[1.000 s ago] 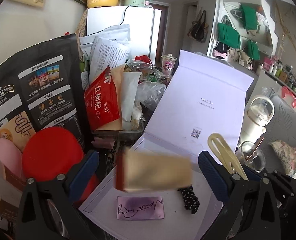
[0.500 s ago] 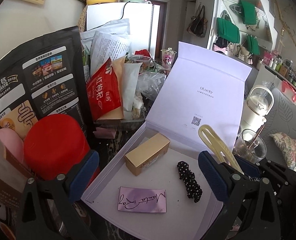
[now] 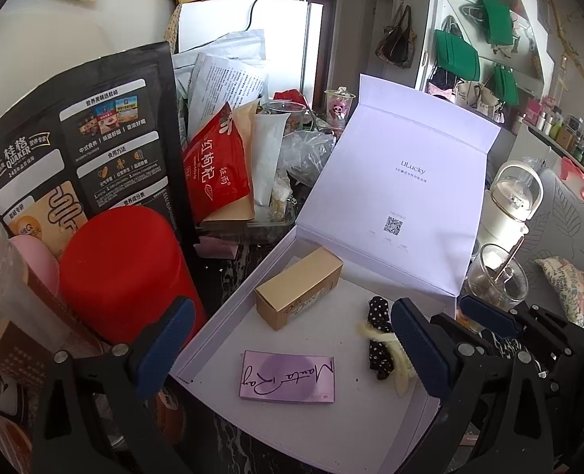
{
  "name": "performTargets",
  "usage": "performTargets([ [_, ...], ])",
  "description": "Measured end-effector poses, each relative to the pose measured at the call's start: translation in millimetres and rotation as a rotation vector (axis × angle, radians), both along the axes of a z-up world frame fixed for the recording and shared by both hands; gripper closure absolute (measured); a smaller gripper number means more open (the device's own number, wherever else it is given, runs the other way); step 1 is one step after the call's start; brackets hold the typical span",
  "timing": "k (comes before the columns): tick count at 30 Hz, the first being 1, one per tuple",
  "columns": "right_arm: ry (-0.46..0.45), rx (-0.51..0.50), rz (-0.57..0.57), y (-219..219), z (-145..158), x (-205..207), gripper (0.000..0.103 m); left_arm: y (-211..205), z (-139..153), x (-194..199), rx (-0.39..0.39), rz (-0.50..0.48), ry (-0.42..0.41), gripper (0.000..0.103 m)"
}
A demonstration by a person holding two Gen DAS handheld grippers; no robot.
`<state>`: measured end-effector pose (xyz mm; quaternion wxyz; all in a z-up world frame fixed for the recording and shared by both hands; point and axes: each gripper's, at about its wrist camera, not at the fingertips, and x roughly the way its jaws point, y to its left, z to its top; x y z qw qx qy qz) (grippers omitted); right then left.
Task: Organize rigid objects
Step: 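Open the right tool to drop the claw clip into the white box, then withdraw both tools from the white box back toward the table items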
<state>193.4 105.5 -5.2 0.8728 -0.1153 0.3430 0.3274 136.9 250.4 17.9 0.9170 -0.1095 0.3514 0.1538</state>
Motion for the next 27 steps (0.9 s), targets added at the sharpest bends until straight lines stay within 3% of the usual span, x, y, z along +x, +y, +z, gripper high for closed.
performTargets([
  [27, -0.128, 0.085, 0.008, -50, 73, -71, 0.069, -47, 70, -73, 0.069, -0.004, -0.109, 0.002],
])
